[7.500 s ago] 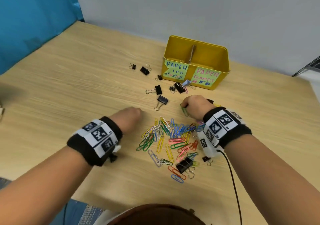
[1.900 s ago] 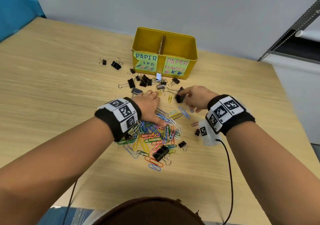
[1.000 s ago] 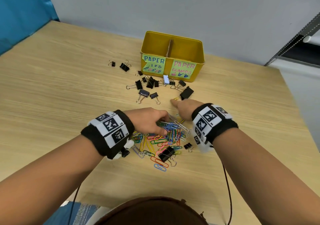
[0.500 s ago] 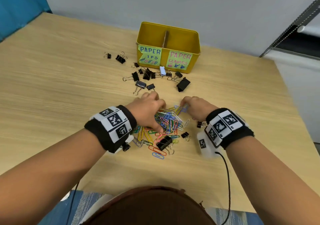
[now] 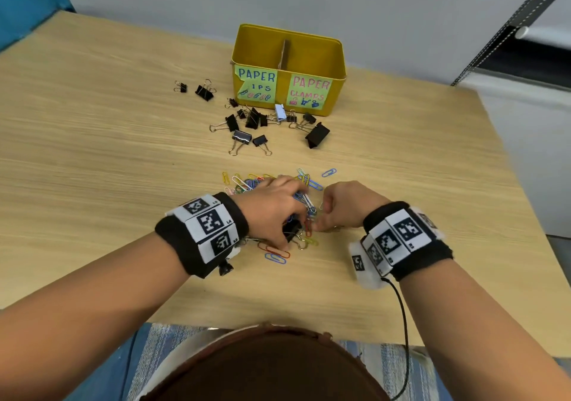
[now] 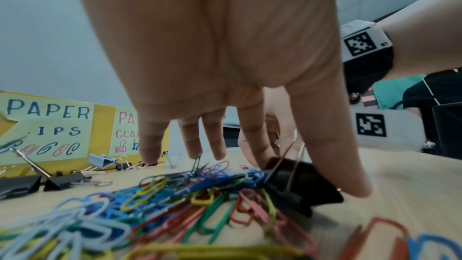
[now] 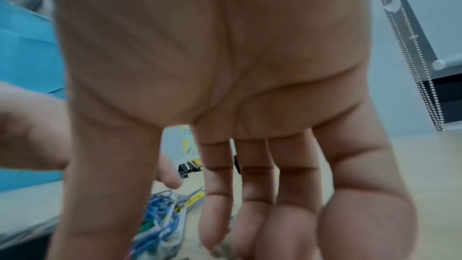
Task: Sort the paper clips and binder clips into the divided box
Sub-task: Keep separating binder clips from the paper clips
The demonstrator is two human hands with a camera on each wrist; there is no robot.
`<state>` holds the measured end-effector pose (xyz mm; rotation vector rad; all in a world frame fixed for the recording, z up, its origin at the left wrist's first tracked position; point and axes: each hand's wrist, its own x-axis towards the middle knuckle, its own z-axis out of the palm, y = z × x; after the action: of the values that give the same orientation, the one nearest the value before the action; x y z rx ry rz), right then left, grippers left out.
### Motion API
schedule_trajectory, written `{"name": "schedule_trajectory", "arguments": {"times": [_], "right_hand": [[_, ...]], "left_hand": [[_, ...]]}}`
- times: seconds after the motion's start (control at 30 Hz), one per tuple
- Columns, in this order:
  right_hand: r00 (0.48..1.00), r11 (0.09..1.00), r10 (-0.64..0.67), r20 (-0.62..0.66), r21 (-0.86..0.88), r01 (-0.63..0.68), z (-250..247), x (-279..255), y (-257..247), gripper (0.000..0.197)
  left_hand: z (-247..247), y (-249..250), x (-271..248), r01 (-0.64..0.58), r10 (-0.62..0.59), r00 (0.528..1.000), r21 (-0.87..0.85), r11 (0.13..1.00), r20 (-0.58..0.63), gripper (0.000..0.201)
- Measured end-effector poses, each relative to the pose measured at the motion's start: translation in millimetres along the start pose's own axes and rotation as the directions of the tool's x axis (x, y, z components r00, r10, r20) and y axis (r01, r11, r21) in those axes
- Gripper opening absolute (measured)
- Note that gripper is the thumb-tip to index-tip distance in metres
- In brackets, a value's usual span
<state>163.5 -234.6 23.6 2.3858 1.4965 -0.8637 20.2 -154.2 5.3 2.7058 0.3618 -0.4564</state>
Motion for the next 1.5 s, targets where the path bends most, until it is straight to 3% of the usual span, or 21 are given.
{"name": "schedule_trajectory", "arguments": {"times": [0.2, 0.37, 0.6, 0.7, 0.83, 1.13, 1.33, 1.5], "right_hand": [[0.999, 0.999, 0.007, -0.039, -0.035, -0.008, -2.2, -5.2, 7.0, 0.028], [0.998, 0.994, 0.061, 0.011, -0.096, -0.06, -11.5, -5.4, 27.1, 0.023], [0.989, 0.993, 0.115, -0.091, -0.023, -0.117, -26.3, 2.9, 37.8, 0.029], [0.991, 0.996, 0.073, -0.113, -0.048, -0.079, -22.7, 14.3, 27.6, 0.034], [0.997, 0.998, -0.033, -0.072, 0.049, 0.036, -20.5, 23.9, 11.9, 0.031], [0.993, 0.999, 0.051, -0.109, -0.009, -0.053, -16.6, 24.6, 25.9, 0.023], [0.989, 0.975, -0.016, -0.149, 0.215, 0.048, -24.9, 22.2, 21.8, 0.02], [0.993, 0.988, 0.107, -0.045, -0.106, -0.112, -23.8, 18.0, 29.8, 0.014]], "left_hand": [[-8.6, 17.9, -0.9, -0.039, 0.039, 0.994, -0.003, 0.999, -0.097, 0.054], [11.8, 46.7, 12.4, -0.094, 0.099, 0.994, 0.097, 0.991, -0.046, 0.055], [-1.1, 18.8, -0.9, 0.043, -0.041, 0.997, 0.027, 0.999, -0.058, 0.074], [-9.3, 5.3, -10.2, 0.081, -0.084, 0.991, -0.027, 0.996, -0.106, 0.056], [-6.0, 5.6, -8.7, -0.004, 0.007, 0.997, 0.038, 0.999, -0.081, 0.044], [4.4, 25.5, 14.3, 0.021, -0.009, 0.996, 0.133, 0.991, -0.09, 0.016], [4.4, 16.6, 12.5, 0.14, -0.087, 0.975, 0.26, 0.955, -0.206, 0.023], [1.5, -2.4, -7.4, 0.136, -0.113, 0.97, 0.095, 0.986, -0.217, 0.036]]}}
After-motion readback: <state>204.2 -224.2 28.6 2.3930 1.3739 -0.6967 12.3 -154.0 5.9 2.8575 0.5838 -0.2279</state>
